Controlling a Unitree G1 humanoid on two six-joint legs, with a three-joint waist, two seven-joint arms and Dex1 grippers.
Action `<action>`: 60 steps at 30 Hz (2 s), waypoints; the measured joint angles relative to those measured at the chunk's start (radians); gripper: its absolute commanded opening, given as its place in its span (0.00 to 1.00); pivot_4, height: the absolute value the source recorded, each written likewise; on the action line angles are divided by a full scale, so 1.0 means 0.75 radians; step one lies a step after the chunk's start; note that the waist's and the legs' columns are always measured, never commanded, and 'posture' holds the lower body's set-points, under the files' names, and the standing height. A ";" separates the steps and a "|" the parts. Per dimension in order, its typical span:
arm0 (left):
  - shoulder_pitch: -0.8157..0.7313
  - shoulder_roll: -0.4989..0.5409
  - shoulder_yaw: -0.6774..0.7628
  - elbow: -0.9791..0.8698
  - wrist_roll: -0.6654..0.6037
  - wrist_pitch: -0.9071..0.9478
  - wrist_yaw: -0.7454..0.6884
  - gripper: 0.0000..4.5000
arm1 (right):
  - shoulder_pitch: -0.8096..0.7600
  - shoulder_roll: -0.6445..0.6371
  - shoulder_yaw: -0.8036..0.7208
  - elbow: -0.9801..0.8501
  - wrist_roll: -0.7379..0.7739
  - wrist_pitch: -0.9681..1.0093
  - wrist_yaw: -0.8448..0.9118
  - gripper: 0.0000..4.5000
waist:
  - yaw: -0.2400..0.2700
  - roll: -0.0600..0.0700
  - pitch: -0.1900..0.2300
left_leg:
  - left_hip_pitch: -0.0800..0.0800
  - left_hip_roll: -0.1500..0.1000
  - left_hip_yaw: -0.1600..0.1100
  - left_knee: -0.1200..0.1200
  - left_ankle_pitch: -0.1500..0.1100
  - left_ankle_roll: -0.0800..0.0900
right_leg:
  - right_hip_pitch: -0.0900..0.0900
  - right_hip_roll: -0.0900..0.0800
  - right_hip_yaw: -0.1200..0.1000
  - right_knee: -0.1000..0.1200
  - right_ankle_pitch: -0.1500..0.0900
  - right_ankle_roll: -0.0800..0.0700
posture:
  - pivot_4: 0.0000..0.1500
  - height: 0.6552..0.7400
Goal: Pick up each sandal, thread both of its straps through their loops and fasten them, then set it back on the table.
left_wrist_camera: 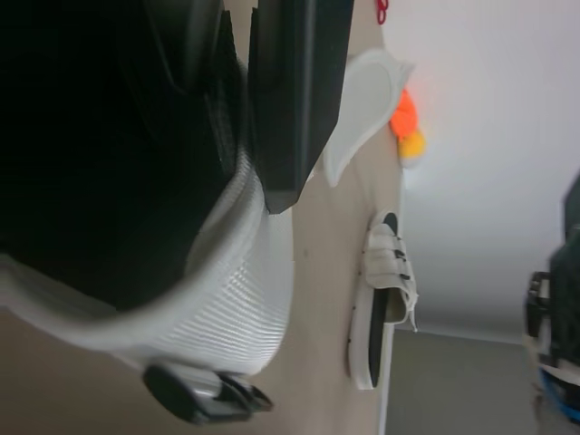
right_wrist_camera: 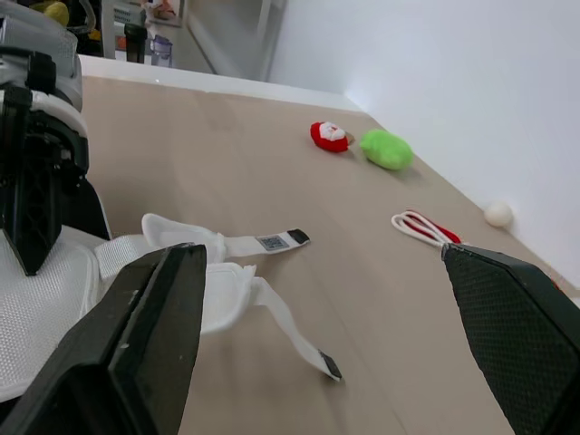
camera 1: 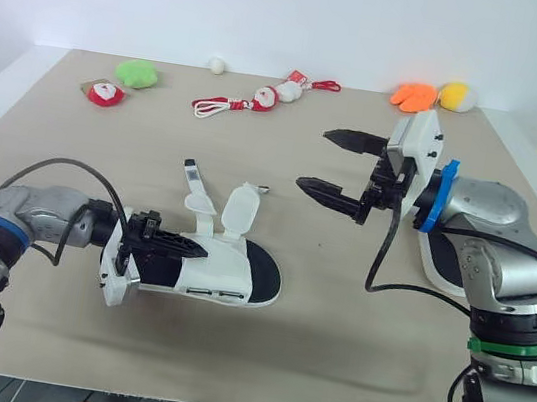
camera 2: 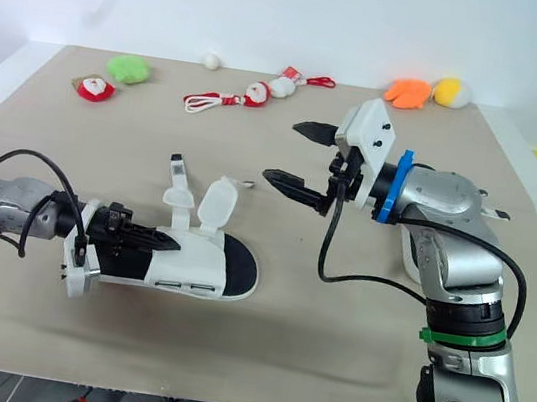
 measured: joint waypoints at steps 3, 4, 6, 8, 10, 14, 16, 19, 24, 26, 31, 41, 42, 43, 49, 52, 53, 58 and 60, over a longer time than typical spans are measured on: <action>-0.006 -0.026 0.014 0.030 0.059 -0.004 0.024 0.02 | 0.001 0.000 0.000 0.000 0.000 0.004 0.000 1.00 | 0.000 0.000 0.000 | 0.000 0.000 0.000 0.000 0.000 0.000 | 0.000 0.000 0.000 0.000 0.000 0.000 | 1.00 1.00; -0.007 -0.028 0.020 0.037 0.066 -0.009 0.028 0.02 | 0.001 0.000 0.000 0.000 0.000 0.004 0.000 1.00 | -0.001 0.000 0.000 | 0.000 0.000 0.000 0.000 0.000 0.000 | 0.000 0.000 0.000 0.000 0.000 0.000 | 1.00 1.00; -0.008 -0.036 0.034 0.060 0.079 -0.016 0.039 0.02 | 0.001 0.000 0.000 -0.001 0.000 0.005 0.000 1.00 | -0.001 0.000 0.000 | 0.000 0.000 0.000 0.000 0.000 0.000 | 0.000 0.000 0.000 0.002 0.000 0.001 | 1.00 1.00; -0.008 -0.043 0.043 0.077 0.093 -0.016 0.054 0.08 | 0.001 0.000 0.000 -0.001 0.000 0.005 0.000 1.00 | 0.000 0.000 0.000 | 0.001 0.000 0.000 0.000 0.000 0.000 | 0.000 0.000 0.000 0.003 -0.001 0.001 | 1.00 1.00; -0.008 -0.046 0.048 0.096 0.101 -0.010 0.061 0.23 | 0.001 0.000 0.000 -0.002 0.000 0.005 0.000 1.00 | 0.000 0.000 0.000 | 0.002 0.000 0.000 0.001 0.000 0.001 | 0.000 0.000 0.000 0.005 -0.001 0.001 | 1.00 1.00; -0.008 -0.029 0.045 0.137 0.079 0.066 0.055 0.66 | 0.002 -0.003 0.000 -0.011 0.000 0.006 0.009 1.00 | -0.001 0.000 0.000 | 0.002 0.001 0.000 0.001 0.001 0.002 | -0.001 0.001 0.000 0.007 -0.002 0.004 | 1.00 1.00; 0.000 -0.006 0.036 0.132 0.030 0.093 0.045 0.84 | 0.006 -0.006 0.000 -0.013 0.005 0.018 0.018 1.00 | -0.001 0.000 0.000 | 0.002 0.001 0.000 0.001 0.001 0.002 | -0.001 0.001 0.000 0.007 -0.002 0.004 | 1.00 1.00; 0.093 0.067 -0.008 0.008 -0.216 0.216 -0.029 0.99 | 0.032 -0.013 -0.007 -0.030 0.066 0.095 0.040 1.00 | -0.003 0.000 0.000 | 0.002 0.002 0.000 0.000 0.001 0.002 | -0.001 0.001 0.000 0.008 -0.002 0.003 | 1.00 1.00; 0.389 0.249 -0.061 -0.475 -0.834 0.783 -0.356 1.00 | 0.079 -0.068 -0.037 -0.097 0.231 0.296 0.099 0.87 | -0.004 0.000 0.000 | 0.001 0.004 -0.002 -0.001 0.001 0.002 | -0.002 0.002 -0.001 0.009 -0.003 0.003 | 1.00 1.00; 0.534 0.361 -0.010 -0.690 -1.116 1.131 -0.485 1.00 | 0.130 -0.100 -0.044 -0.108 0.260 0.337 0.127 0.70 | -0.005 0.000 0.000 | 0.002 0.005 -0.002 -0.001 0.001 0.002 | -0.002 0.003 -0.001 0.009 -0.003 0.002 | 1.00 1.00; 0.703 0.455 0.217 -0.964 -1.513 1.685 -0.620 1.00 | 0.197 -0.126 0.003 -0.153 0.244 0.367 0.148 0.20 | -0.004 0.002 0.002 | 0.006 0.007 -0.001 0.000 0.003 0.005 | 0.000 0.007 -0.001 0.010 -0.010 0.009 | 1.00 1.00; 0.778 0.196 0.624 -1.150 -2.140 2.593 -0.485 1.00 | 0.327 -0.009 0.243 -0.211 0.039 0.279 0.051 0.03 | -0.003 0.001 0.002 | 0.005 0.009 -0.001 0.000 0.003 0.005 | -0.001 0.010 0.001 0.010 -0.010 0.010 | 1.00 1.00; 0.776 0.156 0.631 -1.150 -2.150 2.628 -0.460 1.00 | 0.332 -0.006 0.254 -0.208 0.022 0.265 0.049 0.03 | -0.002 0.001 0.002 | 0.005 0.009 -0.002 0.000 0.003 0.005 | -0.001 0.010 0.001 0.009 -0.010 0.009 | 1.00 1.00; 0.757 0.094 0.644 -1.138 -2.152 2.667 -0.421 1.00 | 0.334 0.007 0.261 -0.198 0.003 0.256 0.046 0.03 | -0.001 0.001 0.002 | 0.005 0.008 -0.002 0.000 0.003 0.005 | -0.001 0.010 0.001 0.009 -0.010 0.009 | 1.00 1.00; 0.645 -0.025 0.698 -1.085 -2.140 2.863 -0.339 1.00 | 0.335 0.045 0.329 -0.126 -0.111 0.168 0.037 0.03 | 0.000 -0.004 0.002 | 0.005 0.009 -0.003 0.000 0.003 0.005 | 0.000 0.011 0.000 0.009 -0.009 0.009 | 1.00 1.00; 0.637 -0.067 0.699 -1.065 -2.094 2.961 -0.337 1.00 | 0.352 0.068 0.367 -0.083 -0.160 0.124 0.048 0.03 | -0.001 -0.004 0.002 | 0.005 0.008 -0.003 0.000 0.003 0.005 | -0.001 0.011 0.001 0.009 -0.009 0.009 | 1.00 1.00; 0.629 -0.091 0.699 -1.053 -2.084 3.000 -0.335 1.00 | 0.353 0.078 0.373 -0.075 -0.171 0.114 0.051 0.03 | 0.000 -0.004 0.002 | 0.005 0.008 -0.003 0.000 0.003 0.005 | -0.001 0.011 0.001 0.009 -0.009 0.009 | 1.00 1.00; 0.546 -0.237 0.750 -0.976 -2.112 3.163 -0.267 1.00 | 0.362 0.108 0.383 -0.067 -0.205 0.081 0.055 0.03 | 0.000 -0.005 0.001 | 0.005 0.008 -0.003 0.000 0.004 0.004 | 0.000 0.011 0.000 0.009 -0.008 0.009 | 1.00 1.00; 0.509 -0.277 0.783 -0.924 -2.126 3.223 -0.240 1.00 | 0.367 0.130 0.383 -0.067 -0.205 0.080 0.056 0.03 | 0.000 -0.005 0.001 | 0.005 0.008 -0.003 0.000 0.004 0.004 | 0.000 0.011 0.000 0.010 -0.008 0.009 | 1.00 1.00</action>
